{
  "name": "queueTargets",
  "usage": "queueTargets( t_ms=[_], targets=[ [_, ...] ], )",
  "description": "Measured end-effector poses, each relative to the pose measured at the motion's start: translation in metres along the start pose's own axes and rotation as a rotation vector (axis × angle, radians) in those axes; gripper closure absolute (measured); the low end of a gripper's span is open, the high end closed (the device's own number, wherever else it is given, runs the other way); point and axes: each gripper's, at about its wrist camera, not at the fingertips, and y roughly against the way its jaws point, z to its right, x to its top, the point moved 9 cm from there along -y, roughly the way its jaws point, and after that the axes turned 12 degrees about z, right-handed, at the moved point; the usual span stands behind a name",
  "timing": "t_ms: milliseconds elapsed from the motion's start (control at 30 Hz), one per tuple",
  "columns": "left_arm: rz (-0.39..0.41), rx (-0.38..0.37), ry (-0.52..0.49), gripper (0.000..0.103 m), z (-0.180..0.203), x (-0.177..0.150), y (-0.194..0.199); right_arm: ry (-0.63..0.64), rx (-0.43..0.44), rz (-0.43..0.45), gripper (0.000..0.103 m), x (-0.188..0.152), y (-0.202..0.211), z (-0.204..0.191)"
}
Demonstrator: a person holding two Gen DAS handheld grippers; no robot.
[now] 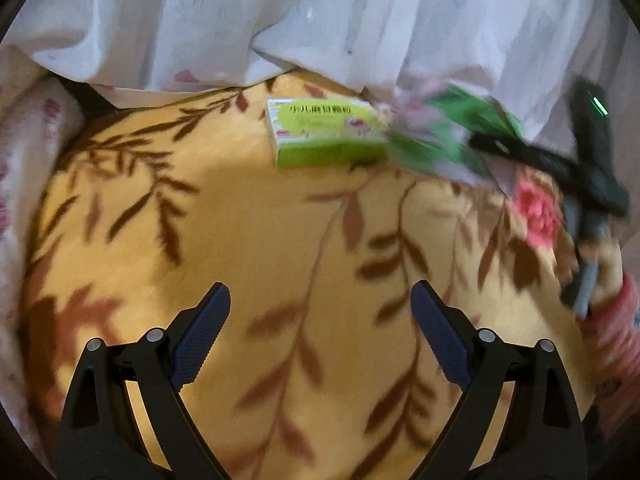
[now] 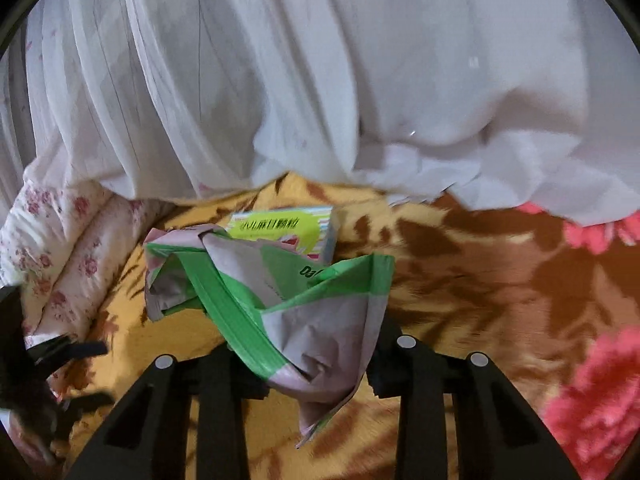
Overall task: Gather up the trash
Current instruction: 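Grasp the green medicine box with the left tool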
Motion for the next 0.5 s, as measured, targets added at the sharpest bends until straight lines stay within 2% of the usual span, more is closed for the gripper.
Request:
queueTargets(
  t_ms=[267, 400, 500],
  targets=[
    [-0.001, -0.131, 0.142, 0.014, -0.008, 0.059, -0.073, -0.003, 0.004, 0.049, 0.069, 0.006, 0.052, 0.010],
    [-0.062, -0.230, 0.325, 0.014, -0.022, 0.072, -0.117, -0.001, 0.008, 0.070, 0.069, 0.009, 0.066, 0.010],
    [-0.063, -0.276, 0.455, 0.014, -0.036, 0.078, -0.136, 0.001, 0.022, 0.085, 0.069, 0.011, 0.072, 0.007]
  ],
)
